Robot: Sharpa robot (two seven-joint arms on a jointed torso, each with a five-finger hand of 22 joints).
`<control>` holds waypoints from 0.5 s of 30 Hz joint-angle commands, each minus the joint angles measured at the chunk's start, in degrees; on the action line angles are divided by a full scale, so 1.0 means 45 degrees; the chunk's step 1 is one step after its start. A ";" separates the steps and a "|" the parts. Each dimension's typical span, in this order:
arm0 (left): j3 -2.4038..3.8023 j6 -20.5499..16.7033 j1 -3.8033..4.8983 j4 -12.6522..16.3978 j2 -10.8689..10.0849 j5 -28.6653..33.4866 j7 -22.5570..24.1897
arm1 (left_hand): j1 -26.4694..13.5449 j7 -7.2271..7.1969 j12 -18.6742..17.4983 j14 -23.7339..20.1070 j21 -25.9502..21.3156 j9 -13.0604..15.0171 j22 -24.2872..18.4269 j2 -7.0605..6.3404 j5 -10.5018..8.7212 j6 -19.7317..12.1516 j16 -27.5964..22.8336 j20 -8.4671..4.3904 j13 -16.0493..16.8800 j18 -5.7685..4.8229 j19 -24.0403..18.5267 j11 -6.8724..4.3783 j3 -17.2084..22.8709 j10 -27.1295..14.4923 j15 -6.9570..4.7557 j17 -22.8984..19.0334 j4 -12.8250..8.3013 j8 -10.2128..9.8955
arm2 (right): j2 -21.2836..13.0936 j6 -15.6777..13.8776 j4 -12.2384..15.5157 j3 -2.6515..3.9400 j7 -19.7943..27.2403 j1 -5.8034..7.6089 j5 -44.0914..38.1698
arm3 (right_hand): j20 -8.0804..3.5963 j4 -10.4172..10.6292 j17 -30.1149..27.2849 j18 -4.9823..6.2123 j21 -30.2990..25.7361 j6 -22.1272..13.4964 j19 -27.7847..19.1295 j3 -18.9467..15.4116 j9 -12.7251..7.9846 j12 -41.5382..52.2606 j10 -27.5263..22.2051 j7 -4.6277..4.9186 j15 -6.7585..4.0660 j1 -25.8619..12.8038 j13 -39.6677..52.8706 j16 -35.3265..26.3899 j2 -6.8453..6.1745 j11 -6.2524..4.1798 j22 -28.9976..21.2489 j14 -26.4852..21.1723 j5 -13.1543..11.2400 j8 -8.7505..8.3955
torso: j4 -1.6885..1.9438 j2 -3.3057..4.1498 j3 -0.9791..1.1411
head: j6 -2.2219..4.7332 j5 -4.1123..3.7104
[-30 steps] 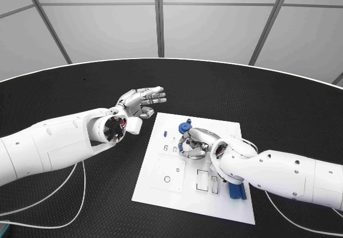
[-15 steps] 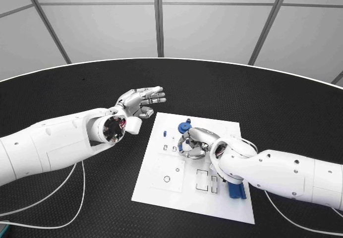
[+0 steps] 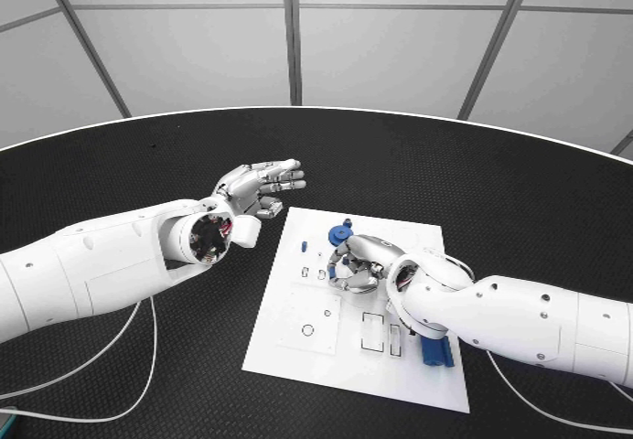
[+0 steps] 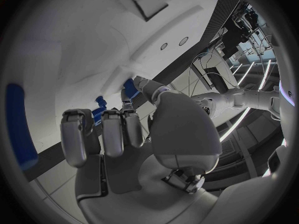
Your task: Assemble the parts on the task board
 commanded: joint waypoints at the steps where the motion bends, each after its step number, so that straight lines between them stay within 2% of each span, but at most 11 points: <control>1: 0.0000 0.0003 0.0000 0.0000 0.0000 0.0000 -0.0002 | 0.0008 0.0504 -0.0044 -0.0077 -0.0071 0.0014 0.2992 -0.0152 -0.0025 -0.0102 0.0036 0.0050 0.0000 -0.0012 0.1274 0.0013 0.0055 0.0041 -0.0010 0.0019 0.0005 0.0074 | 0.0015 -0.0013 -0.0010 0.0000 -0.0003 0.0000 0.0000 | 0.0080 0.0025 0.2318 -0.0126 -0.0037 -0.0136 0.1200 -0.0089 -0.0017 -0.0060 0.0541 0.0011 0.0104 -0.0086 0.2511 0.0031 -0.0012 0.0074 0.3144 0.1117 -0.0110 -0.0059 | 0.0000 0.0004 -0.0001 | 0.0002 -0.0005; 15: 0.0000 0.0019 0.0000 -0.0013 0.0001 0.0000 -0.0026 | 0.0011 0.0505 -0.0044 -0.0082 -0.0284 0.0018 0.3347 -0.0158 -0.0025 -0.0106 0.0035 0.0057 0.0000 -0.0088 0.1345 0.0014 0.0061 0.0038 -0.0008 0.0021 0.0007 0.0076 | 0.0046 0.0017 -0.0067 0.0001 -0.0013 0.0000 0.0000 | 0.0145 0.0071 0.2259 -0.0108 -0.0091 -0.0462 0.1165 -0.0152 -0.0101 -0.0303 0.0326 0.0121 0.0178 -0.0168 0.2297 0.0006 -0.0100 0.0166 0.3087 0.1101 -0.0301 -0.0223 | 0.0003 -0.0004 0.0008 | -0.0023 -0.0021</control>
